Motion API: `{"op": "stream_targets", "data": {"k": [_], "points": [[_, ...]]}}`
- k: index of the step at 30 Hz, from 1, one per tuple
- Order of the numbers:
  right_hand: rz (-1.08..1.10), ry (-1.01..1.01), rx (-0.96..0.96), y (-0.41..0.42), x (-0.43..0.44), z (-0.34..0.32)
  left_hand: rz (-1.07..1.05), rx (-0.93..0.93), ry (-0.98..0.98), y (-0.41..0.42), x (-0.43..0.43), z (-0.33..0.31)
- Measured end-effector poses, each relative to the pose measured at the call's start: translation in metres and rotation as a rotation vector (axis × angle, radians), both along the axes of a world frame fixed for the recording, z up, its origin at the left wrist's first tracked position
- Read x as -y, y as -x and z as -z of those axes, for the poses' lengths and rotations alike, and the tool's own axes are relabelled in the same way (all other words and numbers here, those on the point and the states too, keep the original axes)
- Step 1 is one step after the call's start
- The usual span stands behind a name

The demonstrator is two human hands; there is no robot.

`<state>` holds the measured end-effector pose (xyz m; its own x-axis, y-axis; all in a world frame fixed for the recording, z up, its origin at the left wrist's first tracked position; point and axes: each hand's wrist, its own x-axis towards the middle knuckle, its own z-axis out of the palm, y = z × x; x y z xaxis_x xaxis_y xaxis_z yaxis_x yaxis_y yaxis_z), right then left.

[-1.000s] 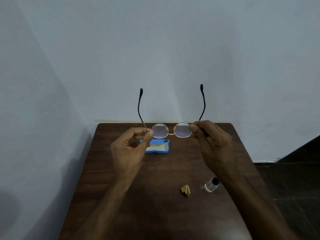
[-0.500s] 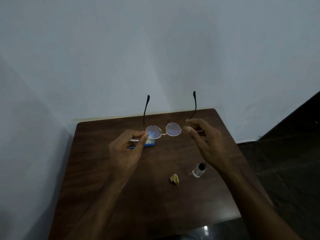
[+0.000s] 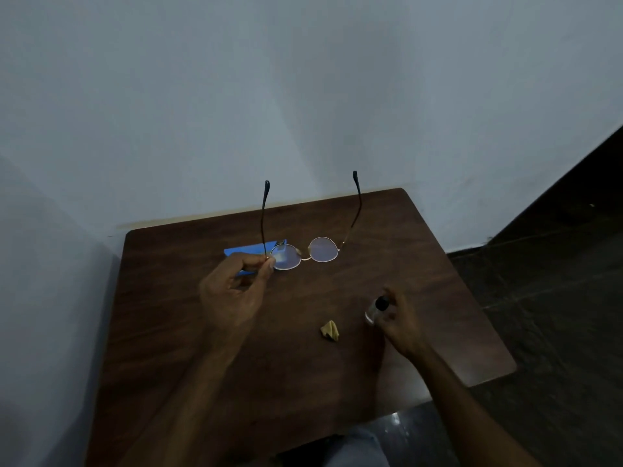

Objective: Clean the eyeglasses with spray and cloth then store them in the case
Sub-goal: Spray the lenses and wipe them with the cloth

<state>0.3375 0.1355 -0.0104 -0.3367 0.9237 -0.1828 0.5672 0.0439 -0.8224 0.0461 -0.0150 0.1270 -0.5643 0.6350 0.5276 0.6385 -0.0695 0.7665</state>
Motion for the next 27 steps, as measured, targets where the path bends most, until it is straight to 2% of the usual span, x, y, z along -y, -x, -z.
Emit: {"op": "stream_targets", "data": {"k": [5,9,13,17,19,22,25,27], "points": [[0.023,-0.029,-0.026,0.01,0.005,0.016,-0.028,0.012,-0.03,0.001,-0.001,-0.005],[0.056,-0.008,-0.16,0.021,0.014,0.004,-0.046,0.037,-0.032,0.009,0.007,-0.008],[-0.101,-0.031,-0.374,0.053,0.026,-0.057,-0.087,0.061,-0.06,0.023,0.017,-0.014],[-0.274,-0.099,-0.487,0.093,0.037,-0.137,-0.129,0.063,-0.139,0.032,0.023,-0.026],[-0.365,-0.044,-0.601,0.11,0.043,-0.169,-0.151,0.061,-0.167,0.035,0.028,-0.032],[-0.516,0.149,-0.737,0.13,0.052,-0.201,-0.194,0.067,-0.21,0.041,0.042,-0.042],[-0.626,0.327,-0.792,0.142,0.06,-0.218,-0.251,0.072,-0.241,0.046,0.055,-0.047],[-0.657,0.339,-0.776,0.149,0.066,-0.224,-0.284,0.069,-0.247,0.051,0.065,-0.048]]}}
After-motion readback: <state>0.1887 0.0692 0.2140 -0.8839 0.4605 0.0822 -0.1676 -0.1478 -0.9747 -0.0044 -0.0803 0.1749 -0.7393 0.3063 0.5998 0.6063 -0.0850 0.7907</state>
